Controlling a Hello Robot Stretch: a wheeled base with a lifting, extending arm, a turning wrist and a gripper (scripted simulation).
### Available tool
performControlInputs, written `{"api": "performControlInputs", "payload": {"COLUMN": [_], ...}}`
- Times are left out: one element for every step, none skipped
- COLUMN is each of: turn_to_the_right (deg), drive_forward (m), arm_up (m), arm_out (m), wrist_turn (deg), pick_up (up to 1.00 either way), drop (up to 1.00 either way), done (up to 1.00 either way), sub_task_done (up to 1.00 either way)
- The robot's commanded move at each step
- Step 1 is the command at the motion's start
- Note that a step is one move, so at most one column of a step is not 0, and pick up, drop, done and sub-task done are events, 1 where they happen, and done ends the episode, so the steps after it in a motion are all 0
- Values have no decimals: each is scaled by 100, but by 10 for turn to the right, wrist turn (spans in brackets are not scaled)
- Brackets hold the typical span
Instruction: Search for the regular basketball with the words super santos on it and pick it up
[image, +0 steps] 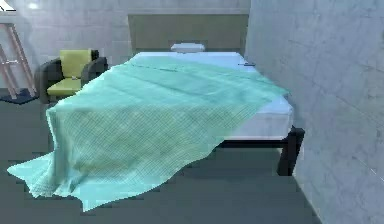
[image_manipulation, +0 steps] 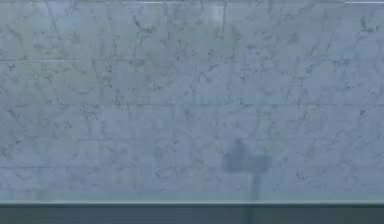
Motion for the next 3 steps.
{"api": "performControlInputs", "payload": {"turn_to_the_right": [-450,-90,0], "drive_forward": [0,0,100], "arm_up": [0,0,0], "arm_out": [0,0,0], "wrist_turn": [0,0,0], "pick_up": [0,0,0], "drop": [0,0,0], "done": [0,0,0], "sub_task_done": [0,0,0]}}
